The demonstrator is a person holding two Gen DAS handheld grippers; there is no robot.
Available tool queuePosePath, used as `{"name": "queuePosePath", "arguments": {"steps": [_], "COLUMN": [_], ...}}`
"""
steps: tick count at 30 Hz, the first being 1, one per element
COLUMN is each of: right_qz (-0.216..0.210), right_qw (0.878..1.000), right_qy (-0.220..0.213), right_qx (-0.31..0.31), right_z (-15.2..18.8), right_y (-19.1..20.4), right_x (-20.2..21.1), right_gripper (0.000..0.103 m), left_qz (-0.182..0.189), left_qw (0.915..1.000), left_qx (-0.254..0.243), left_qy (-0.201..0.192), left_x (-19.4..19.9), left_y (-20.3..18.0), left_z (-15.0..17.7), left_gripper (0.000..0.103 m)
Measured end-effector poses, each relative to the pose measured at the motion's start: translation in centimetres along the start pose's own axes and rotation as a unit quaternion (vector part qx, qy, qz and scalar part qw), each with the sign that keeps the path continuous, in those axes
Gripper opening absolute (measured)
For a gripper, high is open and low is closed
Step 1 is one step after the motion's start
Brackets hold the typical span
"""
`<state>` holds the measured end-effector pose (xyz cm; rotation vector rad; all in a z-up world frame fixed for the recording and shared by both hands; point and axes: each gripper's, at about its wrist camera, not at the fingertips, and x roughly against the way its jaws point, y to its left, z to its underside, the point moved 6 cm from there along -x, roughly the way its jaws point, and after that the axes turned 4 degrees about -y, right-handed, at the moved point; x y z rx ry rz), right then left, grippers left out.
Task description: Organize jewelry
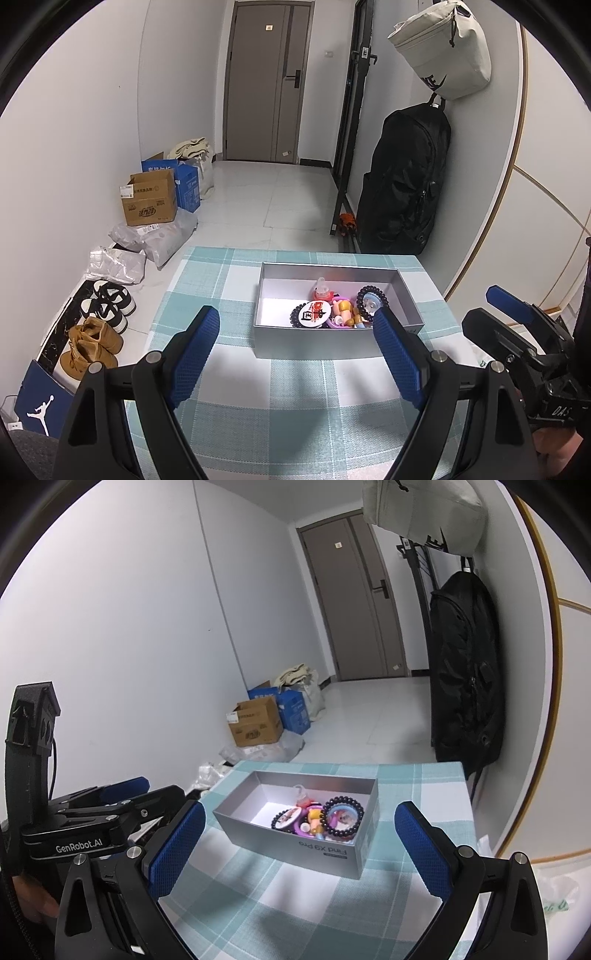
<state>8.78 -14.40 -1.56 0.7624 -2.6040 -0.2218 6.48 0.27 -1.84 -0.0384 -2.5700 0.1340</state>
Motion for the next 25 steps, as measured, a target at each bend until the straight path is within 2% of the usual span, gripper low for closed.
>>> {"name": "queuePosePath", "arguments": {"steps": [25], "right_qz": [0.003], "right_qw": [1.0], "right_qy": [0.007], "right_qx": [-0.004], "right_z": [0.17], "right_y": [-0.19], "right_x": [-0.74], "right_gripper": [0.103], "left_qz": [0.013], "left_qw": [0.9999], "left_qx": [0.008], "left_qy": [0.006], "left_x": [-0.79], "left_y": [-0.16], "left_z": [0.18], "left_gripper": [0.082]}}
